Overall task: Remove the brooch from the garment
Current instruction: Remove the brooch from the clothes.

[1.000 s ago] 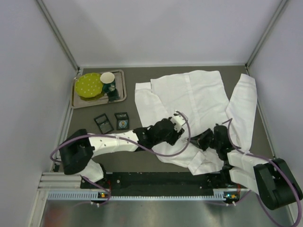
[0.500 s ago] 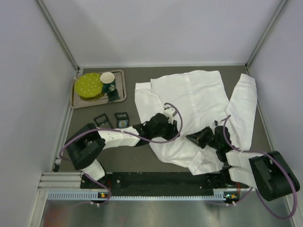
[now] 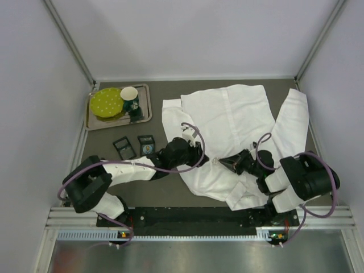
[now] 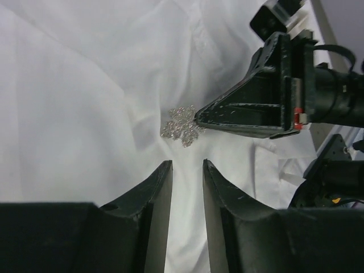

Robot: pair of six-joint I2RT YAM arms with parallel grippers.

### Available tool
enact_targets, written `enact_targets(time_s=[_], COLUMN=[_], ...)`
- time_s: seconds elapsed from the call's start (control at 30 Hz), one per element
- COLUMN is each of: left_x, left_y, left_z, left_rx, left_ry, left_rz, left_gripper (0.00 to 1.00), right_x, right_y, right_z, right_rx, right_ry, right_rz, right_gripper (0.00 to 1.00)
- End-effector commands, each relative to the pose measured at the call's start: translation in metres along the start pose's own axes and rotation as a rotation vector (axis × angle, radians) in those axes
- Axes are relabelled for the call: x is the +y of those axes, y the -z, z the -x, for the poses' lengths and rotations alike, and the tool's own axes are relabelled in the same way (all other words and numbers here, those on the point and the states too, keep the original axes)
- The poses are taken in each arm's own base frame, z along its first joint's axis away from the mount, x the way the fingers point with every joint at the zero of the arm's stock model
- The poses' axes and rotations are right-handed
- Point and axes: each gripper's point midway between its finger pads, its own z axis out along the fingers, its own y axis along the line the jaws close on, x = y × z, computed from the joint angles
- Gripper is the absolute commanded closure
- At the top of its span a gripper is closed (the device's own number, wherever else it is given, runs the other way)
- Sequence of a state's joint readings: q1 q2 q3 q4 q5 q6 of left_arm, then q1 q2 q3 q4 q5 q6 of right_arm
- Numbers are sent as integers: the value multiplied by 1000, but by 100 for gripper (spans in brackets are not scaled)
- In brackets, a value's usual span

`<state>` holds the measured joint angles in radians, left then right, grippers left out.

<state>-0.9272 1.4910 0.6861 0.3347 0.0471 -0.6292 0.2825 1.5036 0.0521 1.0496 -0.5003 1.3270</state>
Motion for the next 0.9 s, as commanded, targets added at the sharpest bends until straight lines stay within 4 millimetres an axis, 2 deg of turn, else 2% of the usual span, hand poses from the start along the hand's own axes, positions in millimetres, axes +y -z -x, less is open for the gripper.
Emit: enact_targets(time_s=[0.0,0.1,0.13,0.17,0.23,0.27,0.3,0.33,0.37,0.43,0.5,0.53,0.6,0.8,0.87], left_x=[-23,-26,-28,-30,-36,-38,-37,-44,-45,-48,-47,-50,-58,-76,-80], left_y=[19,25,26,28,31,31,32,33,33,33,33,34,37,41,41], left_z=[39,42,45,47,52,53,51,56,55,56,61,67,72,87,85], left_rx=[-140,-137,-139,-137,-135,-132,-116,-112,-102,-90,-95,-110,-133,-128,-126], left_ry=[-48,-93,-104,-118,-177,-202,-261,-301,-346,-484,-588,-621,-715,-865,-908], left_rz=[-77,-91,-94,-100,-125,-132,-129,-155,-166,-192,-184,-189,-227,-268,-276], left_gripper=[65,60,56,54,49,49,48,45,42,40,40,41,43,48,49], right_x=[12,15,8,15,14,0,6,21,-2,33,42,41,52,89,94], right_y=[16,19,18,19,18,17,21,20,26,31,35,36,36,38,37], right_z=[-10,-10,-12,-12,-13,-14,-13,-5,-7,5,7,3,0,7,6], right_rx=[1,1,13,14,26,42,37,23,32,-14,-5,17,40,10,24], right_ry=[41,47,26,52,60,54,85,119,113,181,196,186,176,180,155], right_rz=[114,119,83,100,68,-17,-25,-30,-163,-135,-165,-177,-149,-75,-68], right_gripper=[100,100,100,100,100,100,100,100,100,100,100,100,100,100,100])
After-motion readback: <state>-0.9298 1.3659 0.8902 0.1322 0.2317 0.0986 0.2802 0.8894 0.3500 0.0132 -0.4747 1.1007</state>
